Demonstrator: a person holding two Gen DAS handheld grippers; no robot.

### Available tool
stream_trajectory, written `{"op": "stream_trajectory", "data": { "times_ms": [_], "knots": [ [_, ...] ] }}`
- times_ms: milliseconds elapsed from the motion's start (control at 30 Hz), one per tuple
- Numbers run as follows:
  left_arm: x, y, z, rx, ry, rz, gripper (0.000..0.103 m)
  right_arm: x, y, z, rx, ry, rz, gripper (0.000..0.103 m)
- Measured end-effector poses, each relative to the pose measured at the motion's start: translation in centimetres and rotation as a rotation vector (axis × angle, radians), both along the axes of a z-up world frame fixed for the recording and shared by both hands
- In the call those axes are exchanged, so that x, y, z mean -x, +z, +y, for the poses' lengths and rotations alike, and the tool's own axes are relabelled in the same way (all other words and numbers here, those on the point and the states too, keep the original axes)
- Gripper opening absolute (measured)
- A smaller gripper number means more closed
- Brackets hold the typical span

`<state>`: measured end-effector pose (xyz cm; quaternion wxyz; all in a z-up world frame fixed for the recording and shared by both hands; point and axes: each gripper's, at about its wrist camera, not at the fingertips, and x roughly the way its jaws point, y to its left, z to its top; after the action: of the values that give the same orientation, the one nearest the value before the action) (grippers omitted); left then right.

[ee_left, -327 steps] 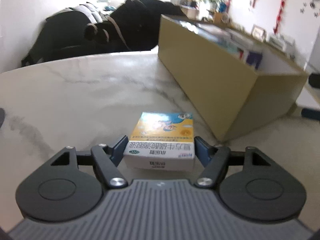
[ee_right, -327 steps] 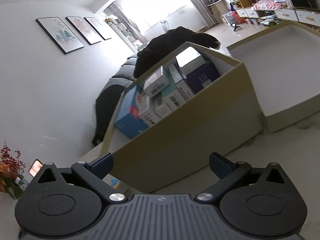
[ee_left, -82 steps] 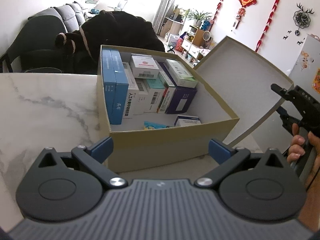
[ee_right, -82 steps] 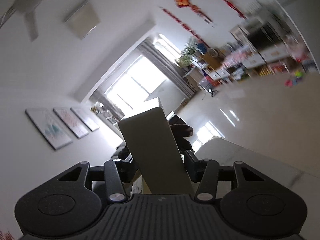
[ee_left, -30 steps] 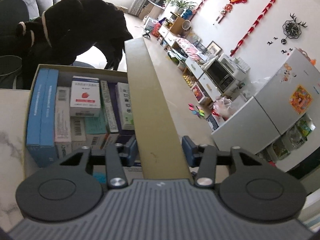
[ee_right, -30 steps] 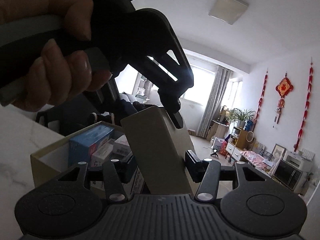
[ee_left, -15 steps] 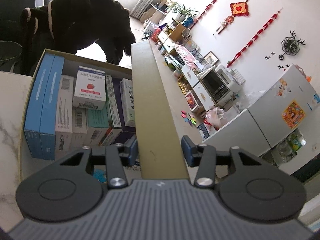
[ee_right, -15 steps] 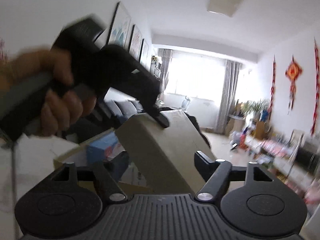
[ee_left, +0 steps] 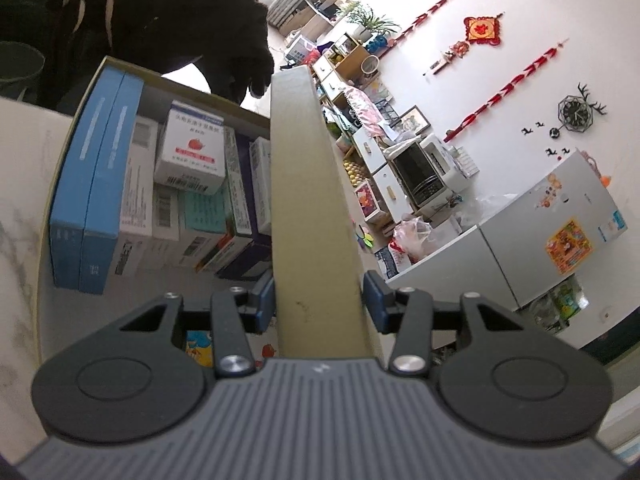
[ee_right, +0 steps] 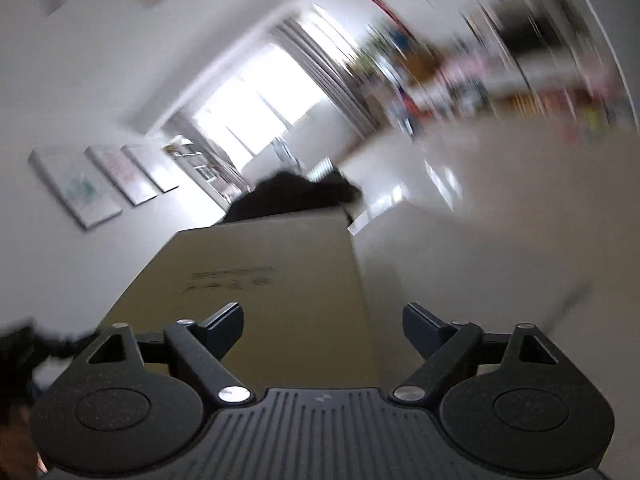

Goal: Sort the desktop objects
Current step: 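Grasp the lid edge with the left gripper beside the box wall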

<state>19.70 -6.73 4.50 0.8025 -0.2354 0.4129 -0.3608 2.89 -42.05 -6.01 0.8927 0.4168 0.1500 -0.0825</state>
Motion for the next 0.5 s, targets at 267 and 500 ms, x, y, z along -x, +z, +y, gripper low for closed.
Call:
{"op": "stream_trajectory", "data": {
  "times_ms": [267, 500],
  "knots": [
    [0.5, -0.4, 0.9, 0.030, -0.019, -0.038, 0.045, -1.7, -1.7, -1.2, -0.183, 0.070, -0.011, 0.071],
    [1.8, -0.8, 5.0, 0.089, 0.031, -0.076, 0.047, -2.0, 0.4, -0.7, -0.205, 0.107, -0.049, 0.071]
  ]
}}
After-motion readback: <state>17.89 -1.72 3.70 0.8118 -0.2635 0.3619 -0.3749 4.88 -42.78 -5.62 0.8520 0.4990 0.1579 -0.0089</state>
